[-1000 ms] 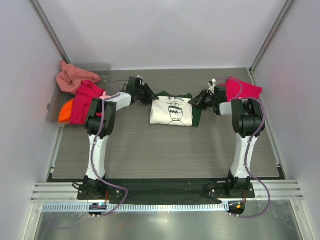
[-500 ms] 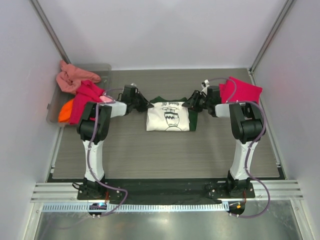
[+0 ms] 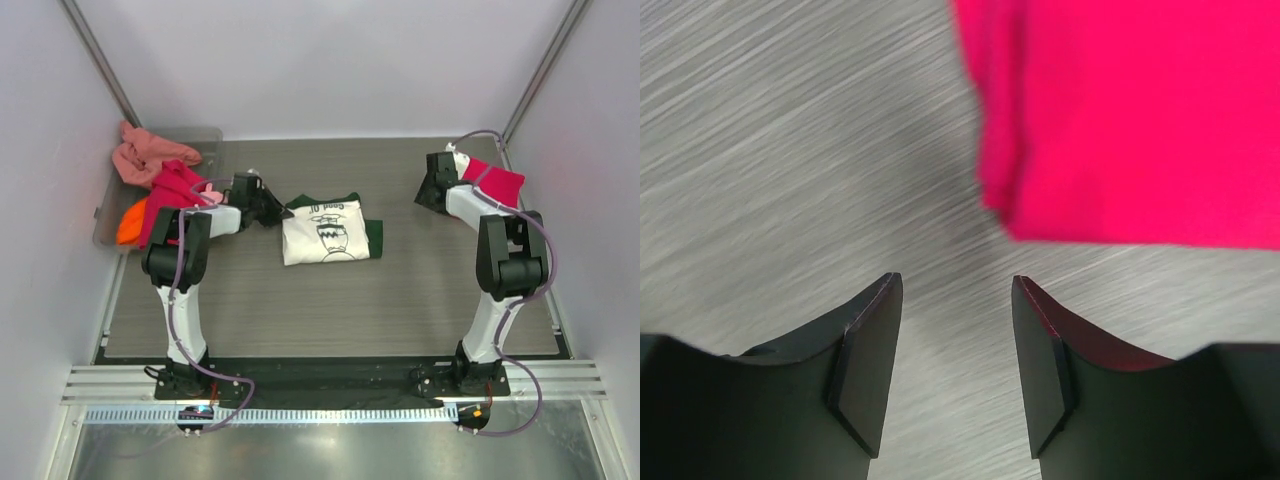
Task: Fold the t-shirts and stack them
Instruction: Fold the tshirt
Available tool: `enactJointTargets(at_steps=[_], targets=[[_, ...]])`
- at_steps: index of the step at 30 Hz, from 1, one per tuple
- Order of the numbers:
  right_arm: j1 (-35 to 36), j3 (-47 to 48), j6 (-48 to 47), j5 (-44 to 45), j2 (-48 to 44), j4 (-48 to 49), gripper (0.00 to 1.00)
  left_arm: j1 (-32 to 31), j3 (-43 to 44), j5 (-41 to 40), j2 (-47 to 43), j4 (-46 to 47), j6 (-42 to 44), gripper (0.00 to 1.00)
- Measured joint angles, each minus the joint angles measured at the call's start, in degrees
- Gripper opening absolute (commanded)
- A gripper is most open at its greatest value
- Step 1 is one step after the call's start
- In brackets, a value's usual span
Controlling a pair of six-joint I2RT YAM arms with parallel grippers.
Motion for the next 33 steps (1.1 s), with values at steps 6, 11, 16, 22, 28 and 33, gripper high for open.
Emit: enactJointTargets(at_steps=[6,11,16,22,28,33], targets=[[1.07,8.20,-1.75,12.02,6.47,-6.43,0.56,0.00,0.44,-0.07,-0.22,-1.31,1.62,0.00],[2.16,14.71,-3.48,18.29,12.48,-10.91,0.55,0.00,1.31,-0.02,-0.22,-2.84,2.19,0.00],[2.93,21.92,-5.22,22.14,18.40,-14.45,0.44,0.02,1.81,-0.02,-0.22,-3.76,2.86,0.00],[3.54,24.46,-5.95,25.27,20.63,-17.77,0.06,0.28,2.01,0.17,-0.22,-4.33,2.97,0.00],[4.24,21.18,-5.62,26.18,18.78,-17.31,0.01,0.42,2.01,0.24,-0.22,-4.39,2.97,0.00],[8.02,9.38,-4.46,26.47,10.80,-17.42,0.01,0.44,2.01,0.50,-0.22,-4.39,3.02,0.00]])
